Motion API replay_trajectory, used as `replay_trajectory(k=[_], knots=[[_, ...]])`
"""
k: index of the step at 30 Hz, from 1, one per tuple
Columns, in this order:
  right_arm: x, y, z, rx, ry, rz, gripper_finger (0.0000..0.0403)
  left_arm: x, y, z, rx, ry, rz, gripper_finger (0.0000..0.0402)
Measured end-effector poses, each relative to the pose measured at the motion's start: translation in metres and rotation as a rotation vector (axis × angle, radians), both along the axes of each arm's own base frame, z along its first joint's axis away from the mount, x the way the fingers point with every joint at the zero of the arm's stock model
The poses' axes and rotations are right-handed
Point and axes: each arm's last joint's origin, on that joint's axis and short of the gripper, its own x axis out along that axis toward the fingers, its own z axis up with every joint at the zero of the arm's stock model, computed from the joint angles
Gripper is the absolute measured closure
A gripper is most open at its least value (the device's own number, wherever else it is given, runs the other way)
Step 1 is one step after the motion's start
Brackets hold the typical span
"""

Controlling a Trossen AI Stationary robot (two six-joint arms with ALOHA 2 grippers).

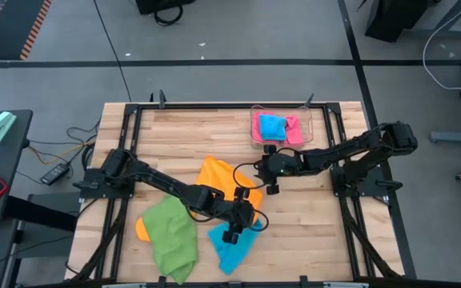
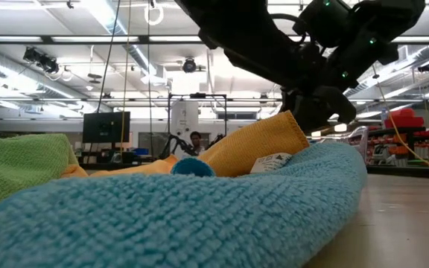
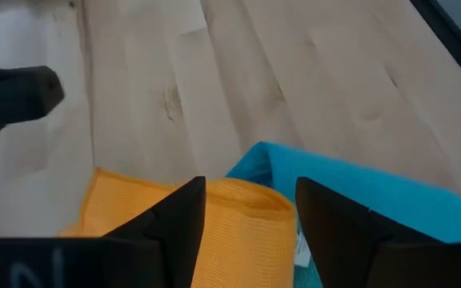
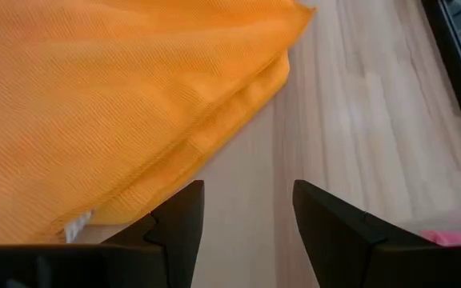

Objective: Fold microfiber towels
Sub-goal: Fold the right yellow towel

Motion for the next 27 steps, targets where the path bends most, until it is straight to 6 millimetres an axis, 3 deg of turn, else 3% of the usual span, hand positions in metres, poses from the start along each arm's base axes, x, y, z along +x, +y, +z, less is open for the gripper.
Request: replay_trajectory(k=[6,20,27], knots=[[0.004,0.003,0.004,0.057,-0.055,0.067,0.0202,0.000,-0.001,0.000,-0.027,-0.001,0.028,0.0195],[0.007,0.006,0.007,0.124,-0.101,0.093,0.0202,-0.015,-0.040,0.000,-0.044,0.004,-0.089,0.0205],[0.007,0.016,0.008,0.140,-0.116,0.117,0.0202,-0.022,-0.055,0.001,0.022,-0.032,-0.060,0.0172]])
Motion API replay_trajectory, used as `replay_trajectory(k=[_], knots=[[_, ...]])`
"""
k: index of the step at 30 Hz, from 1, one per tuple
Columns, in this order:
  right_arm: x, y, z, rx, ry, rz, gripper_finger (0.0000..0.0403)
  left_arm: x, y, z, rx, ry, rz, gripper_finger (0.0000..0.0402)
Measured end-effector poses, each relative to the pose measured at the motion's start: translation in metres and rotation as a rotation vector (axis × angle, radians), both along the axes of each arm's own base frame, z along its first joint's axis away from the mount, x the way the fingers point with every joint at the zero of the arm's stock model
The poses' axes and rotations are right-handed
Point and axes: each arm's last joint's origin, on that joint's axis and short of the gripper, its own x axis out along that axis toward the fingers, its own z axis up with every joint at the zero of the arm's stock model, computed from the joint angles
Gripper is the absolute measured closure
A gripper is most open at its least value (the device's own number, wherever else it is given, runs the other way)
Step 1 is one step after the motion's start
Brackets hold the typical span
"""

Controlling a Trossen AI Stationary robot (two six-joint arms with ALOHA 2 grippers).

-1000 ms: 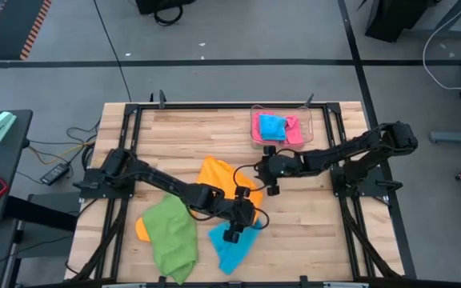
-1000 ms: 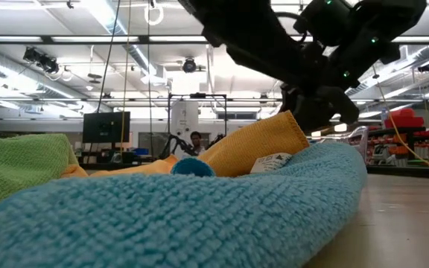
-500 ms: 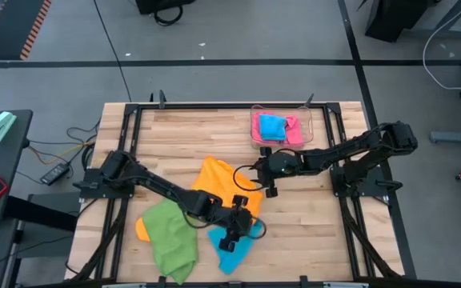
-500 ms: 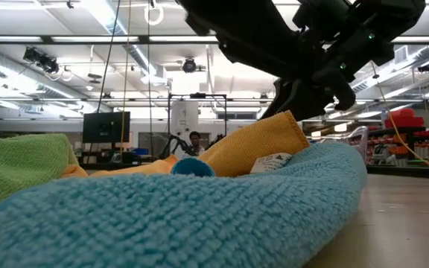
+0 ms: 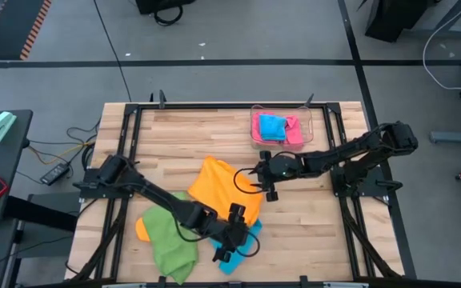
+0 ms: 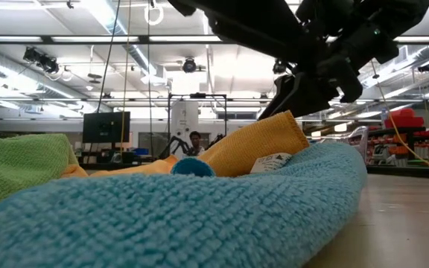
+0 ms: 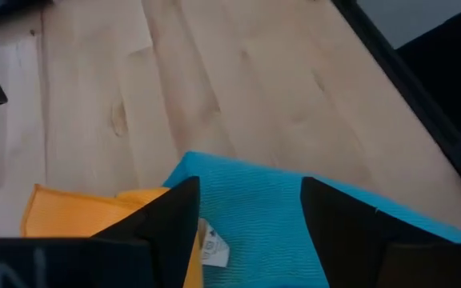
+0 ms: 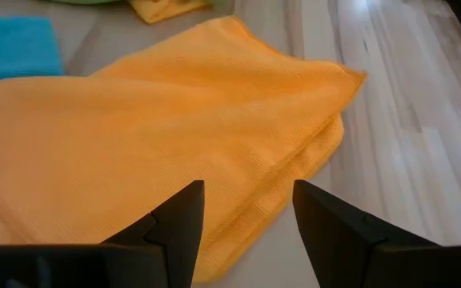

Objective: Fold microfiber towels
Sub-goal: Fold the right yellow towel

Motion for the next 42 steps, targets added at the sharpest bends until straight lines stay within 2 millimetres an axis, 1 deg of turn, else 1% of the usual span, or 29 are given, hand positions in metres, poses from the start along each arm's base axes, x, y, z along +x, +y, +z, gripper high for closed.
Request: replay_trajectory(k=[7,11,19,25,26,31,33,42], knots=[[0.000,0.007,0.001,0.011,-0.009,0.017,0.0202,0.000,-0.004,0.002,-0.008,-0.021,-0.008,0.0165],[0.001,0.007,0.002,0.026,-0.025,0.006,0.0202,0.001,-0.004,0.003,0.011,-0.037,-0.028,0.0167],[0.001,0.007,0.002,0.039,-0.024,-0.003,0.0202,0.001,-0.004,0.003,0.029,-0.053,-0.031,0.0155],[0.000,0.007,0.001,0.046,-0.018,-0.009,0.0202,0.001,-0.004,0.003,0.029,-0.053,-0.030,0.0159],[0.000,0.007,0.001,0.046,-0.018,-0.009,0.0202,0.001,-0.004,0.003,0.030,-0.052,-0.030,0.0160],[0.000,0.007,0.001,0.046,-0.017,-0.009,0.0202,0.006,-0.006,-0.015,0.049,-0.037,-0.022,0.0163],[0.000,0.007,0.001,0.047,-0.010,-0.010,0.0202,0.005,-0.006,-0.018,0.072,-0.023,-0.018,0.0162],[-0.001,0.007,0.000,0.045,0.000,-0.011,0.0202,0.008,-0.008,-0.021,0.064,-0.042,-0.016,0.0170]])
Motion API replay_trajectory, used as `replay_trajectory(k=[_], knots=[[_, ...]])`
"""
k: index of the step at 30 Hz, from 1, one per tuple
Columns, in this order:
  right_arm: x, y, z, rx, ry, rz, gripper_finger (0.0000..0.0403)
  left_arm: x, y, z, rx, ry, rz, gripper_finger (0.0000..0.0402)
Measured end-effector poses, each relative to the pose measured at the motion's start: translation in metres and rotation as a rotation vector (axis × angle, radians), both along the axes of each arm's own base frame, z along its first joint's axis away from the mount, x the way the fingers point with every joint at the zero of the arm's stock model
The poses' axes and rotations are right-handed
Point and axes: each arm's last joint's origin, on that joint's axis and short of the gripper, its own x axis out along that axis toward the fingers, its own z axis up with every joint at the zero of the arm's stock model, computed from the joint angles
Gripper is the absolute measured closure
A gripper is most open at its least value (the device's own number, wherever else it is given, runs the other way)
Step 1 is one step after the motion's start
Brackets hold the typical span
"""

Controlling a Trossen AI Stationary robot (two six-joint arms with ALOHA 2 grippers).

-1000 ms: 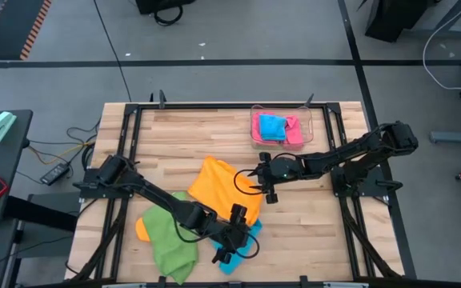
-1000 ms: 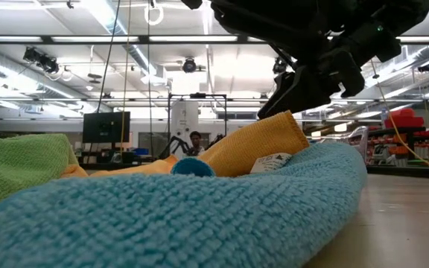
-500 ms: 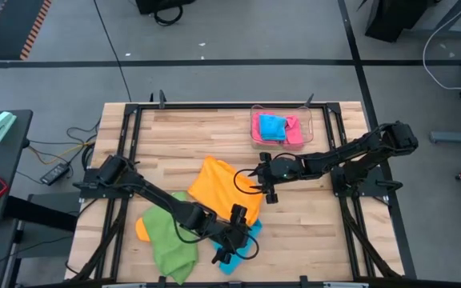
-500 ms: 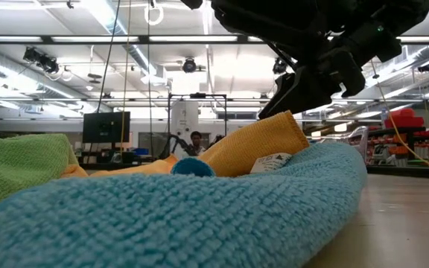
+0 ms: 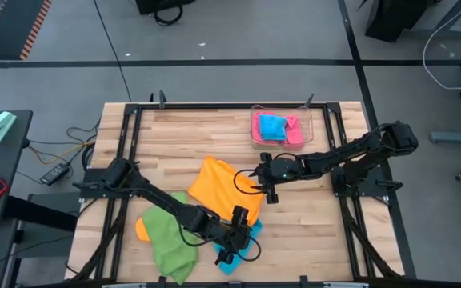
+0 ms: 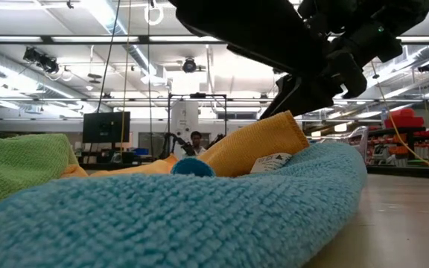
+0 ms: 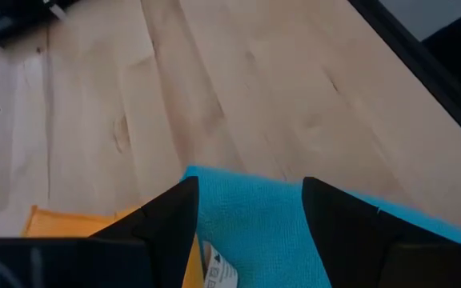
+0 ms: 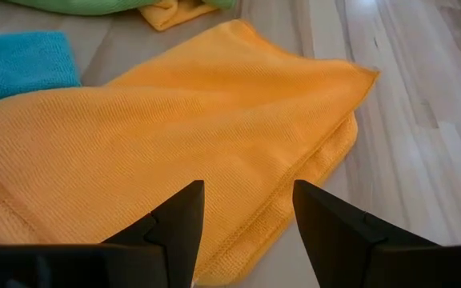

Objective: Fold microfiber towels
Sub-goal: Fold the right yellow towel

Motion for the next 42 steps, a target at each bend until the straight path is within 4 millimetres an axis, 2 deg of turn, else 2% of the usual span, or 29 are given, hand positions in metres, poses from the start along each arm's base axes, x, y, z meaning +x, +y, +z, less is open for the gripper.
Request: replay_trajectory(k=[5,13,18,22,29,34,42], knots=[[-0.004,0.000,-0.001,-0.012,0.044,0.004,0.0202,-0.001,-0.001,0.000,-0.007,0.007,0.012,0.0171],[-0.013,0.000,0.016,-0.019,0.042,0.003,0.0202,-0.005,-0.003,0.001,0.017,0.011,0.019,0.0173],[-0.015,0.004,0.018,-0.023,0.043,0.022,0.0202,-0.006,-0.003,0.001,0.063,-0.003,0.056,0.0175],[-0.016,0.007,0.018,-0.029,0.041,0.038,0.0202,-0.004,0.004,0.000,0.053,0.000,0.137,0.0176],[-0.015,0.007,0.018,-0.020,0.039,0.034,0.0202,0.000,0.021,-0.017,-0.006,0.094,0.285,0.0183],[-0.015,0.014,0.013,0.056,0.071,0.103,0.0202,0.000,0.021,-0.016,-0.027,0.091,0.303,0.0190],[-0.014,0.035,0.004,0.026,0.086,0.182,0.0202,-0.006,0.015,-0.017,0.001,0.119,0.277,0.0200]])
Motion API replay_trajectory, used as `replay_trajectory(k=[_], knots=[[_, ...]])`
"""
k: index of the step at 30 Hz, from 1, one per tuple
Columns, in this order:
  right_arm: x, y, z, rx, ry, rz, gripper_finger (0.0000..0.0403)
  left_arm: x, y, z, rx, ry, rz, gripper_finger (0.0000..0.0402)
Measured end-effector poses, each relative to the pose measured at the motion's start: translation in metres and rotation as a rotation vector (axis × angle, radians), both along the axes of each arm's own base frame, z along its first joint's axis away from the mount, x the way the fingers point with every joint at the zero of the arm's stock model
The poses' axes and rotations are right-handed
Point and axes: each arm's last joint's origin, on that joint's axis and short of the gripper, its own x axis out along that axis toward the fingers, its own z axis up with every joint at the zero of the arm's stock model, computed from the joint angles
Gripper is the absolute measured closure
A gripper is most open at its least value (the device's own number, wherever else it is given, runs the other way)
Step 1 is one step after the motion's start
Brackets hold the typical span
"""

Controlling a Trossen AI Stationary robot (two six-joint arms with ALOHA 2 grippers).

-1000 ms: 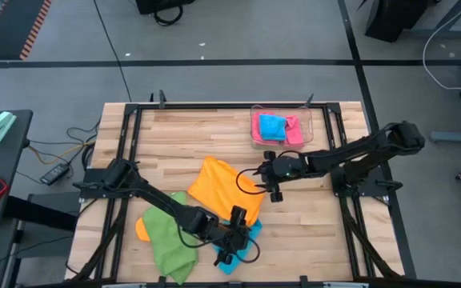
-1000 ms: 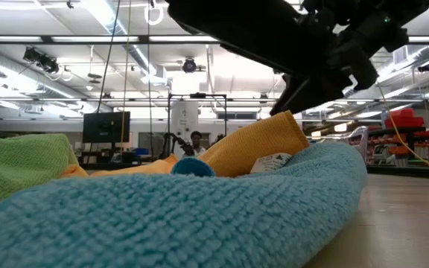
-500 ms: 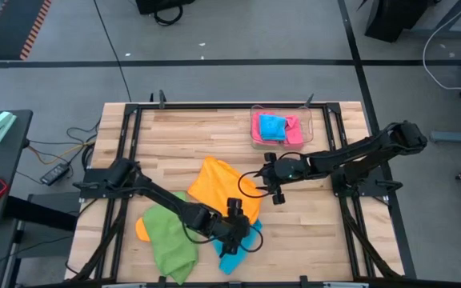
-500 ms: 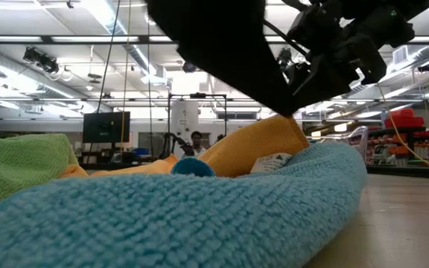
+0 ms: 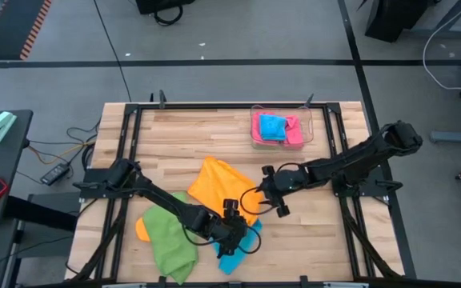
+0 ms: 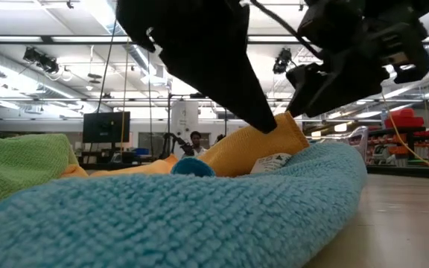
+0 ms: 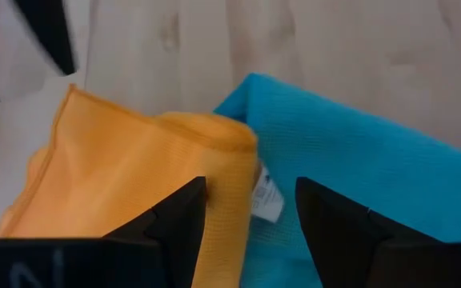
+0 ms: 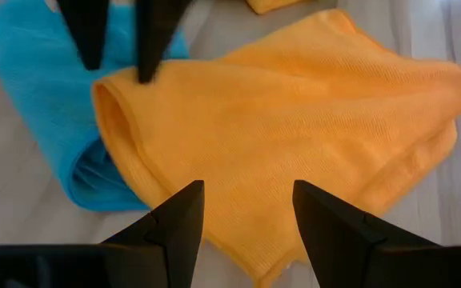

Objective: Fold microfiber towels
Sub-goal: Fold the right yellow towel

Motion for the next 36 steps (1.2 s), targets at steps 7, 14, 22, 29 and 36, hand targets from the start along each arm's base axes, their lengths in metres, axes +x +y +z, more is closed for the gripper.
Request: replay_trajectory(k=[7,14,22,29,36], knots=[[0.000,0.006,0.001,-0.031,-0.022,0.016,0.0202,0.002,0.004,0.000,-0.008,-0.007,0.037,0.0202],[0.000,0.005,0.001,-0.028,-0.025,0.009,0.0202,0.003,0.006,-0.007,-0.015,0.011,0.056,0.0220],[0.000,0.005,0.001,-0.027,-0.023,0.009,0.0202,0.006,0.011,-0.007,-0.041,-0.005,0.116,0.0306],[-0.001,0.005,0.000,-0.007,-0.002,-0.012,0.0202,0.003,0.015,-0.005,-0.047,0.017,0.146,0.0389],[-0.008,0.014,-0.004,0.054,0.060,-0.096,0.0186,-0.011,0.023,0.021,-0.051,0.051,0.178,0.0392]])
